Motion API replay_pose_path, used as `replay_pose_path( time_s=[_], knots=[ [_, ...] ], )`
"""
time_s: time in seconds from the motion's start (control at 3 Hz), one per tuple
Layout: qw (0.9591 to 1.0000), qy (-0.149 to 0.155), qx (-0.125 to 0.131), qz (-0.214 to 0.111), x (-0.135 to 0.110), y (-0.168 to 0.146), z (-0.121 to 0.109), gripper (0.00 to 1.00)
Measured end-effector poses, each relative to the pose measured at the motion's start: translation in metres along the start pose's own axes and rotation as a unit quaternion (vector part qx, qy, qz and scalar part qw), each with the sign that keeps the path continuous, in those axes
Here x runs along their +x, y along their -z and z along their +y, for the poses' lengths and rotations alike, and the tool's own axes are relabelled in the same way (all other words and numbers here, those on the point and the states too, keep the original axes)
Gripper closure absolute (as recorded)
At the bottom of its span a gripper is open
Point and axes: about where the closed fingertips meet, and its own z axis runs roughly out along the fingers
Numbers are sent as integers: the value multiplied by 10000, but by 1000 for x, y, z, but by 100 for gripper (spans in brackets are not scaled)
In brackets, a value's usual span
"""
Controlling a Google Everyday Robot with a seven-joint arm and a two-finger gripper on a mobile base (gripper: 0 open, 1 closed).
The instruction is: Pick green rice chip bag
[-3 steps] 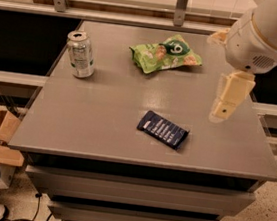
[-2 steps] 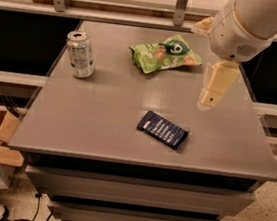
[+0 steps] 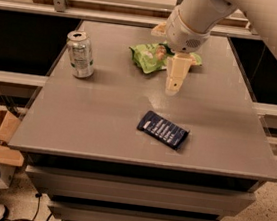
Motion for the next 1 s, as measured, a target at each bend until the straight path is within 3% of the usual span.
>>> replay_pose_path(
  time_s=[0.33,0.67,1.0],
  knots=[
    [10000,7,6,7,-2,2,4,0],
    [9992,179,178,307,-3,13,-6,0],
    [9959,450,314,713,2,21,-28,0]
  ],
)
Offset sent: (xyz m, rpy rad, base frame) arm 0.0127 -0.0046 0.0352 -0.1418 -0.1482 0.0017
